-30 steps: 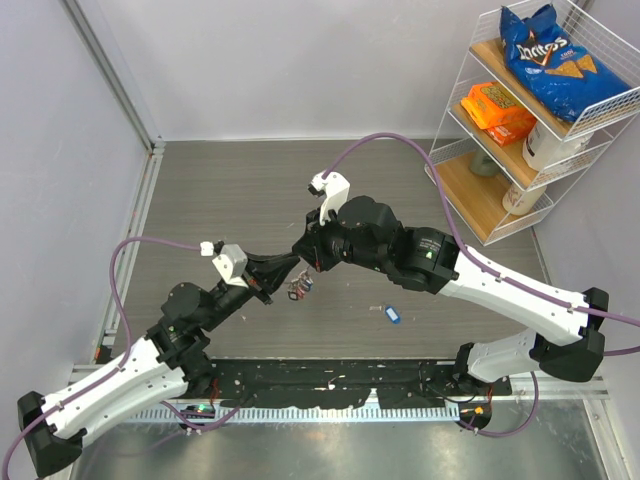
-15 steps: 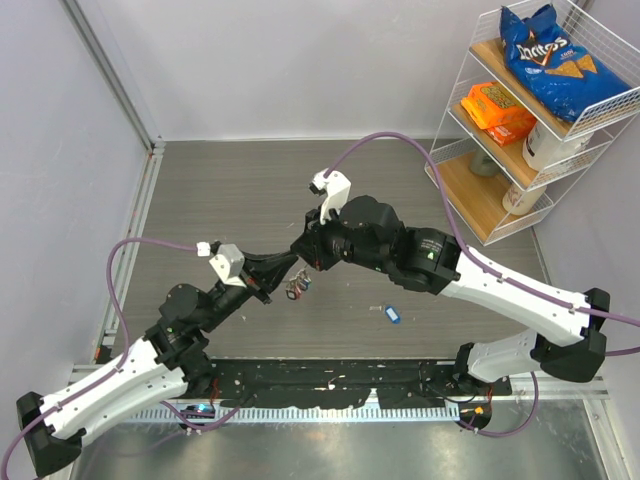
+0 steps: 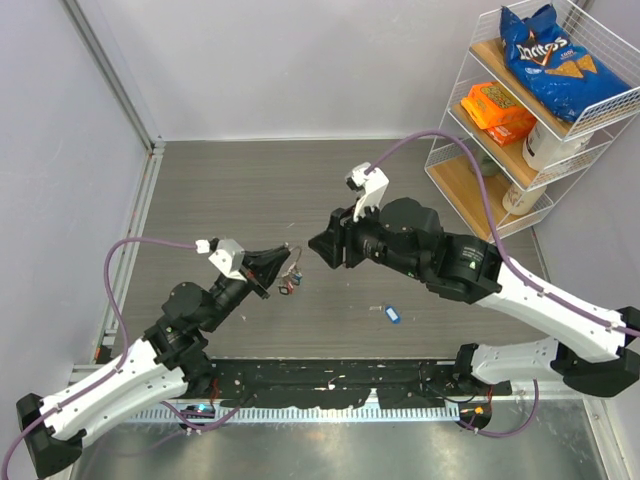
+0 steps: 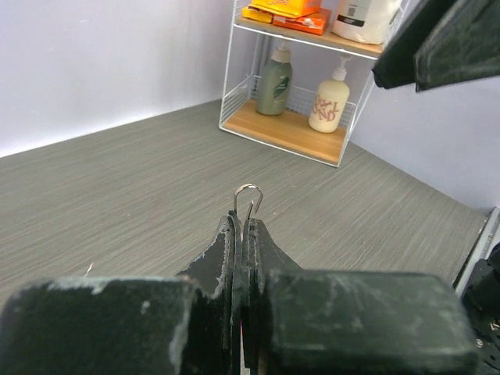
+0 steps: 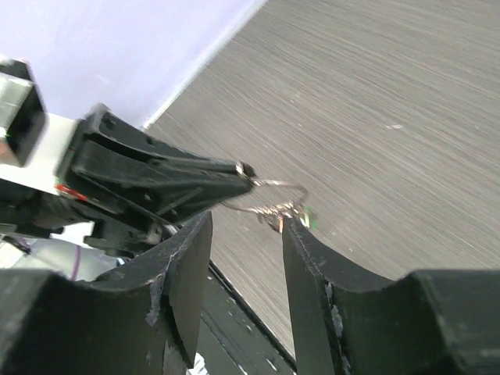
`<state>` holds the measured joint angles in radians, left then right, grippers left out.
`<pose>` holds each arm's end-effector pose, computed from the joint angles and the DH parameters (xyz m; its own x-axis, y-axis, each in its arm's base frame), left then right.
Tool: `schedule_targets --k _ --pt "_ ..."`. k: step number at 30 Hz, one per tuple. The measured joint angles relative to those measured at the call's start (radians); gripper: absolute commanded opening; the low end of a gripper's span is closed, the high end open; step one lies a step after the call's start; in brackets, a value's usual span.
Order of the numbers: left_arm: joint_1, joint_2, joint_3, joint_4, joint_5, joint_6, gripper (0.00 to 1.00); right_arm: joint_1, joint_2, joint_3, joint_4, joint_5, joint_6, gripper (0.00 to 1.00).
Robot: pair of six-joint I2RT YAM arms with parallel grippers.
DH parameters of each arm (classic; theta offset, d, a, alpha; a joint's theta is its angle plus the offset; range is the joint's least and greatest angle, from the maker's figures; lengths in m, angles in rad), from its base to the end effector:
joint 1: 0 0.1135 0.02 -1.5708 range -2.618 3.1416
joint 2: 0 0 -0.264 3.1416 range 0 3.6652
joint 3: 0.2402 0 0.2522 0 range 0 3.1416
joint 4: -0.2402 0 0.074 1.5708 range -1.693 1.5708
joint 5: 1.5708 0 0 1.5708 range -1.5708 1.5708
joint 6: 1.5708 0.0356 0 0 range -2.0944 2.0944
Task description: Put the keys on the keyring
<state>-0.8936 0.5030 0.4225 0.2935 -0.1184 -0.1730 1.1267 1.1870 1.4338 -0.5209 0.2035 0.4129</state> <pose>0.0939 -0.1100 0.3040 0.0097 -0.2849 -0.9585 0.7139 0.6732 -0.1928 0.1134 0.2216 0.4469 -0.4278 0.0155 -0.9037 -0.6868 0.6444 0.3362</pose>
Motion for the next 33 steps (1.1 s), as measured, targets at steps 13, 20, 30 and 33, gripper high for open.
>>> schedule_targets --k 13,20,30,33 --pt "0.000 -0.010 0.006 -0.086 -0.138 0.004 0.00 -0.114 -0.116 -0.401 -0.122 0.060 0.060 0.59" --pt "0.000 -0.010 0.006 -0.093 -0.206 0.006 0.00 -0.131 -0.129 -0.549 -0.166 0.090 0.135 0.62" --pt "0.000 -0.024 0.005 -0.097 -0.274 0.021 0.00 -0.140 -0.140 -0.677 -0.169 0.134 0.281 0.61" --pt "0.000 -0.035 -0.002 -0.096 -0.289 0.024 0.00 -0.141 -0.114 -0.698 -0.174 0.155 0.328 0.59"
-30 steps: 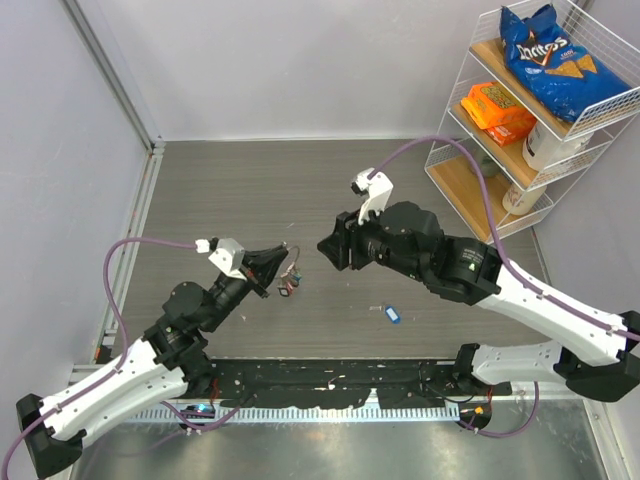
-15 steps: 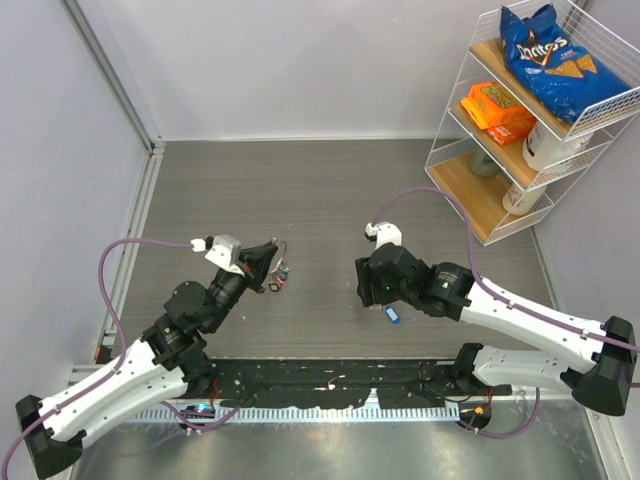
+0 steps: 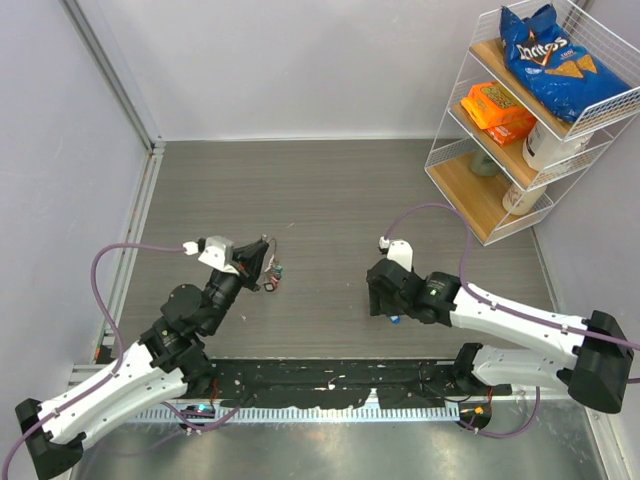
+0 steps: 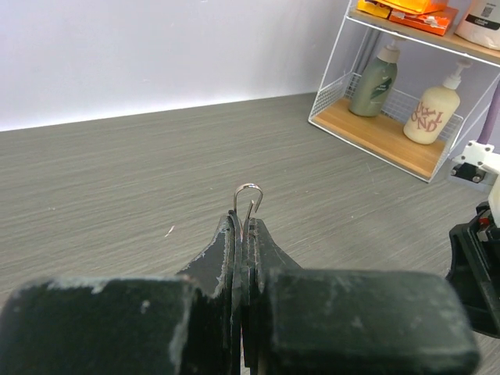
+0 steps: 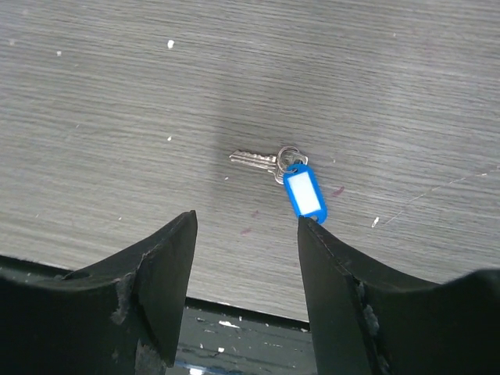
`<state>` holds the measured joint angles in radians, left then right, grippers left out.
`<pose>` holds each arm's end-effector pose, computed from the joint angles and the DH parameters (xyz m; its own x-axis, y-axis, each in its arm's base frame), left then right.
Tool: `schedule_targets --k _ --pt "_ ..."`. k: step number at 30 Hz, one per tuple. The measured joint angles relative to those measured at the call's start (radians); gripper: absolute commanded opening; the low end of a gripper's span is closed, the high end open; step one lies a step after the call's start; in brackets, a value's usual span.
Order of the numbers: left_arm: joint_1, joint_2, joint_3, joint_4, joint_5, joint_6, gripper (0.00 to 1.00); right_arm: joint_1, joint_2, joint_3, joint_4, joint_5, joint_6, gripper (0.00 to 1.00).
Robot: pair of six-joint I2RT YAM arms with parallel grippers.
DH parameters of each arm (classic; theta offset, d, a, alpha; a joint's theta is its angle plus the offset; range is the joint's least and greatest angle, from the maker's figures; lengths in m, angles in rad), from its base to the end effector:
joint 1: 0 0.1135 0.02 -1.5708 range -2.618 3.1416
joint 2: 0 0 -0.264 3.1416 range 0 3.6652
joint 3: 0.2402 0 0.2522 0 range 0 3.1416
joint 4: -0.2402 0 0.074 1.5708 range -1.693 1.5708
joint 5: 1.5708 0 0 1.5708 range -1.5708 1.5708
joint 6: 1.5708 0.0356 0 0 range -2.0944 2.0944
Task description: Put the keys on the keyring
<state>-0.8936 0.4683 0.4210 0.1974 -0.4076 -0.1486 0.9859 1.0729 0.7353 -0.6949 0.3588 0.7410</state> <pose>0.0971 -0.0983 0.2970 0.0231 -0.2456 -0.9691 0.4786 0.8538 -0.2050 0.1208 0.1598 0.2288 -0.8096 -0.0779 -0.5818 -0.1826 0.9754 0.1236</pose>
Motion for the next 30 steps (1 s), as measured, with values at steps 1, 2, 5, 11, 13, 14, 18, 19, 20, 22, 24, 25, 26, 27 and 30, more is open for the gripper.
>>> schedule_targets --k 1,2,5,11,13,14,18,19,20,22,24,25,26,27,30 --pt "0.000 -0.005 -0.005 0.000 -0.003 0.000 0.00 -0.001 0.016 0.000 0.000 0.008 0.013 0.58" --pt "0.000 -0.008 -0.011 0.000 -0.006 0.001 0.00 -0.002 0.034 0.000 0.001 0.015 0.024 0.57" --pt "0.000 -0.016 -0.024 0.001 -0.014 0.003 0.00 -0.009 0.091 0.000 0.010 0.025 0.038 0.54" --pt "0.000 -0.017 -0.037 0.001 -0.015 0.005 0.00 -0.035 0.178 0.000 0.045 0.032 0.040 0.48" --pt "0.000 -0.021 -0.037 0.001 -0.015 0.005 0.00 -0.048 0.198 0.000 0.059 0.032 0.040 0.47" --pt "0.000 -0.024 -0.037 0.002 -0.015 0.005 0.00 -0.054 0.206 0.000 0.066 0.033 0.039 0.47" --pt "0.000 -0.027 -0.039 0.003 -0.014 0.005 0.00 -0.063 0.239 0.000 0.085 0.037 0.032 0.44" --pt "0.000 -0.028 -0.039 0.003 -0.014 0.005 0.00 -0.064 0.253 0.000 0.090 0.037 0.029 0.44" --pt "0.000 -0.028 -0.039 0.004 -0.013 0.005 0.00 -0.064 0.265 0.000 0.095 0.037 0.026 0.43" --pt "0.000 -0.028 -0.039 0.005 -0.011 0.005 0.00 -0.065 0.285 0.000 0.100 0.037 0.023 0.41" --pt "0.000 -0.028 -0.040 0.006 -0.011 0.005 0.00 -0.065 0.300 0.000 0.106 0.038 0.021 0.40" --pt "0.000 -0.028 -0.041 0.006 -0.011 0.005 0.00 -0.065 0.306 0.000 0.109 0.039 0.021 0.39" --pt "0.000 -0.028 -0.041 0.006 -0.011 0.005 0.00 -0.066 0.311 0.000 0.113 0.040 0.019 0.38" --pt "0.000 -0.029 -0.041 0.006 -0.011 0.005 0.00 -0.067 0.316 0.000 0.115 0.041 0.018 0.36" --pt "0.000 -0.029 -0.041 0.006 -0.011 0.005 0.00 -0.070 0.328 0.000 0.121 0.044 0.014 0.34"
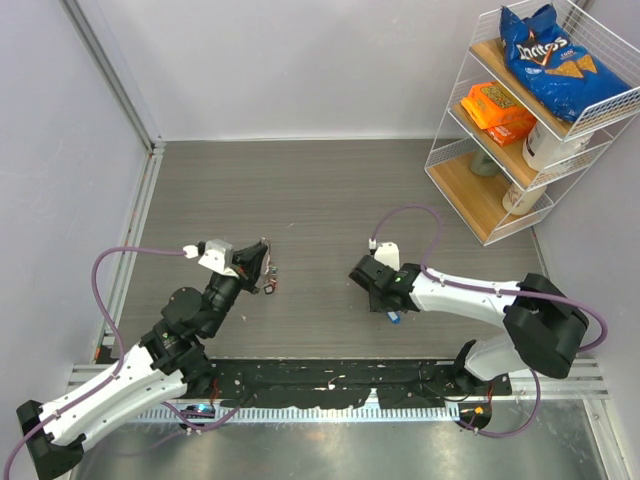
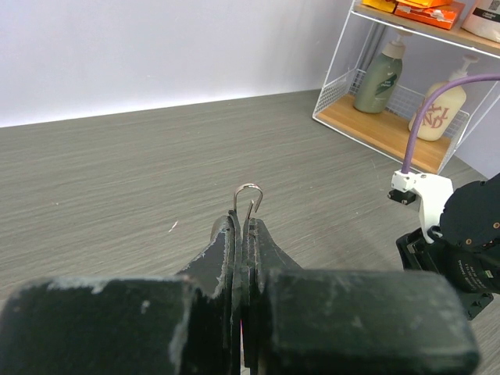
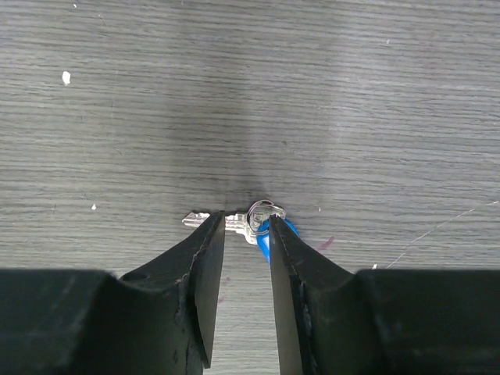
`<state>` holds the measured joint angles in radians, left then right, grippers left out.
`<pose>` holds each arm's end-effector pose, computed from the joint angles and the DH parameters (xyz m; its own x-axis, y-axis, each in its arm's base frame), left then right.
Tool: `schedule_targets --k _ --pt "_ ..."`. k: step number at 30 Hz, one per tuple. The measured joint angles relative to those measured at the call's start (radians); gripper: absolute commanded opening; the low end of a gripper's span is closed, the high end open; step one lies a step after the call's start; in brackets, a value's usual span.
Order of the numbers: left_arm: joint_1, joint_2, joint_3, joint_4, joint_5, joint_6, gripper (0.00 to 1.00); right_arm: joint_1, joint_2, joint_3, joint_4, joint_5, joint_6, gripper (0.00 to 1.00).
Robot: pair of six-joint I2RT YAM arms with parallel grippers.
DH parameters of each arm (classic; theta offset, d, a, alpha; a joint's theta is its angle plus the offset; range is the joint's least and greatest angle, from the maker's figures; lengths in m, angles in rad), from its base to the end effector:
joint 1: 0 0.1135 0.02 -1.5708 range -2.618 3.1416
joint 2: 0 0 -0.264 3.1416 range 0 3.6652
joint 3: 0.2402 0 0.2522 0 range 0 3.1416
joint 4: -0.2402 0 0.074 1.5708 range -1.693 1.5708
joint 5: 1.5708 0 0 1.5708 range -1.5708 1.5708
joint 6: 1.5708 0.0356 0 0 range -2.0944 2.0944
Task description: Put the keys on the keyring
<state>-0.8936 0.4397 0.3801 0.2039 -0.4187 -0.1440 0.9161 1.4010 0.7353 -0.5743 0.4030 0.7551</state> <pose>0.0956 -0.0959 0.2865 0.0232 -0.2381 -0.9710 0.4681 0.8608 -0.1999 0.1571 0.1817 0.1686 -0.8663 -0.0932 -0.4907 -0.0802 0.9956 -0.0475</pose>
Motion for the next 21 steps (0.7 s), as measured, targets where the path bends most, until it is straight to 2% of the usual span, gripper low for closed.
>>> schedule_targets --k 8,13,21 --pt "0.000 0.000 0.000 0.000 0.000 0.000 0.00 -0.008 0.016 0.000 0.006 0.003 -0.010 0.30" --pt "0.000 0.001 0.000 0.000 0.000 0.000 0.00 -0.011 0.016 0.000 0.014 0.004 -0.016 0.23" --pt "0.000 0.005 0.000 0.001 0.000 0.000 0.00 -0.017 0.016 0.000 0.026 0.003 -0.021 0.17"
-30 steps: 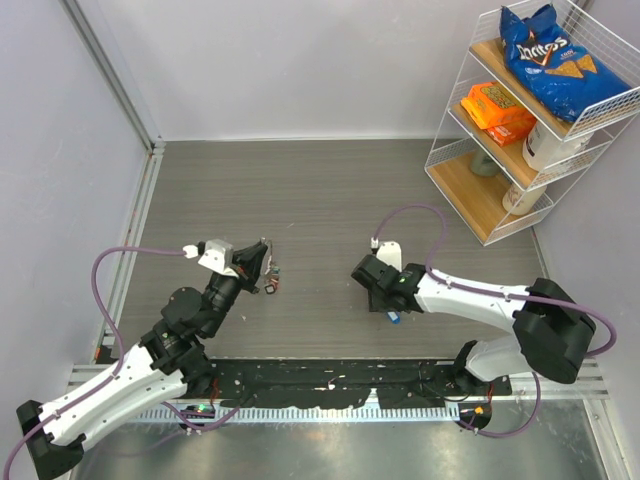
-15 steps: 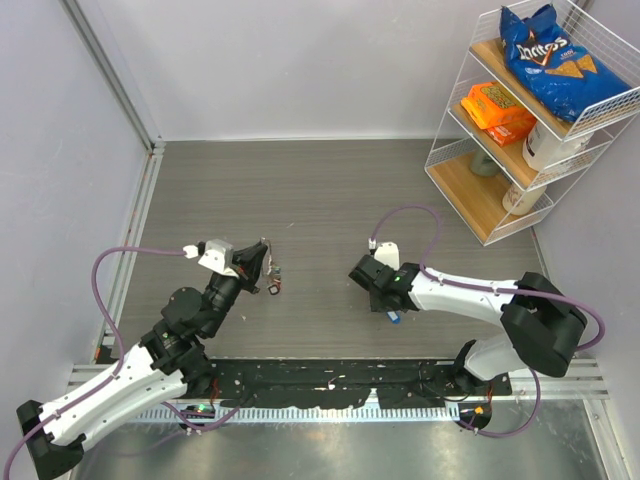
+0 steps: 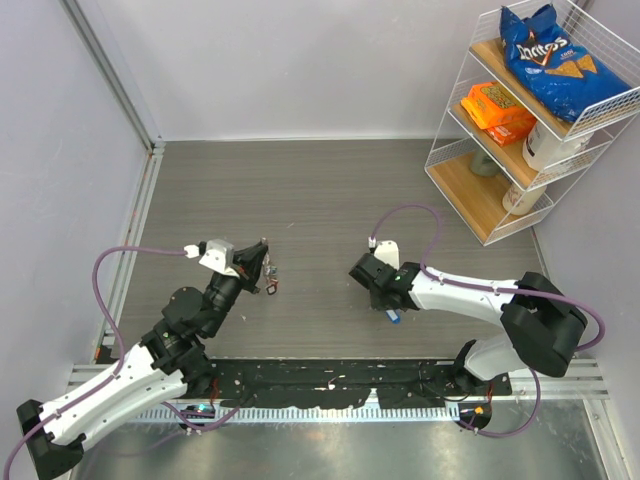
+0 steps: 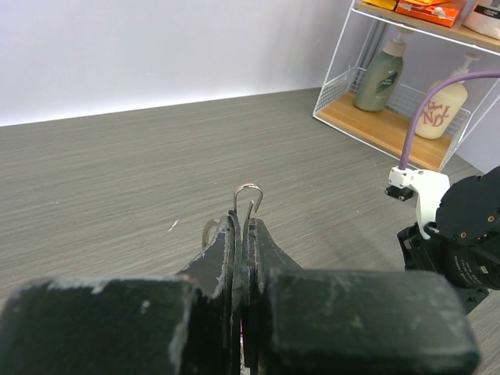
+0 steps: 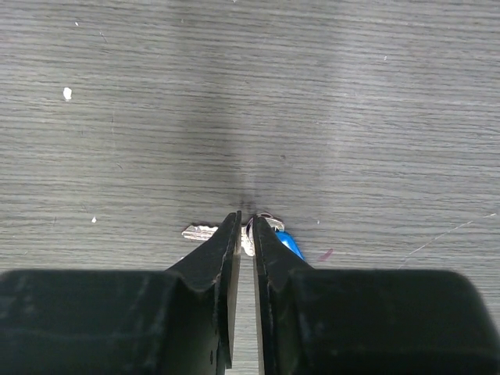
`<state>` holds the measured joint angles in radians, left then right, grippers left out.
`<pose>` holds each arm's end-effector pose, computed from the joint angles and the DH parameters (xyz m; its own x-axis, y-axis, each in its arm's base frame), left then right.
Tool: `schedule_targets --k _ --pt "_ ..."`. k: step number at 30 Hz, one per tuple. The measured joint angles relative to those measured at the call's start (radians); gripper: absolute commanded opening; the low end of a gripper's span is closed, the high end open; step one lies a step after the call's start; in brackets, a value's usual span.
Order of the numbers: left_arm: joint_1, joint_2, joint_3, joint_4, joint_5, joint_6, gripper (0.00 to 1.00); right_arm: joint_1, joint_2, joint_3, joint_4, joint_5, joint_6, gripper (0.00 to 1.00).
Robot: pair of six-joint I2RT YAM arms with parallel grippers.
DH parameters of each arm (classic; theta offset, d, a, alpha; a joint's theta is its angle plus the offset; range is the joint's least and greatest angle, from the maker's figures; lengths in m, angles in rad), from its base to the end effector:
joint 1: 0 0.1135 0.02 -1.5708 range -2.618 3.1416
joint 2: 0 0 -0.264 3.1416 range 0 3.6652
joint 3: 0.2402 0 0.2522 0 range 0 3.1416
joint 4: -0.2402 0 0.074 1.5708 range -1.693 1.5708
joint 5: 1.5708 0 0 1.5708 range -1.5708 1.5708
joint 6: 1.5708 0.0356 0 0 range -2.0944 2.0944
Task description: Put the keys on the keyring
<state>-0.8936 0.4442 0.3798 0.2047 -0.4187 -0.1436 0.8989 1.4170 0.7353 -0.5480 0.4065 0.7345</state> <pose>0.0961 -0.0965 0.2860 0.0209 -0.2347 -0.9718 0.4676 0.8615 -0.1980 0.1624 0.1816 0.1661 -0.8620 -0.0948 -0.4980 -0.0792 0.9955 -0.0523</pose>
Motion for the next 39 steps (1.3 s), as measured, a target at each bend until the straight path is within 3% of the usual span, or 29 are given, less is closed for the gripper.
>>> schedule_targets --k 15,18,25,31,39 --pt "0.000 0.010 0.000 0.000 0.000 0.000 0.00 -0.005 -0.001 -0.027 0.007 0.000 -0.004 0.17" --pt "0.000 0.010 0.000 0.000 0.000 0.000 0.00 -0.005 -0.001 -0.029 0.010 0.000 -0.004 0.06" --pt "0.000 0.010 0.000 0.000 0.000 0.001 0.00 -0.005 -0.023 -0.048 0.024 0.000 -0.006 0.06" --pt "0.000 0.010 0.000 0.000 0.002 0.003 0.00 -0.005 -0.122 -0.074 0.008 0.000 -0.007 0.05" --pt "0.000 0.008 0.000 -0.001 0.038 -0.001 0.00 -0.005 -0.381 -0.074 0.010 -0.044 -0.047 0.05"
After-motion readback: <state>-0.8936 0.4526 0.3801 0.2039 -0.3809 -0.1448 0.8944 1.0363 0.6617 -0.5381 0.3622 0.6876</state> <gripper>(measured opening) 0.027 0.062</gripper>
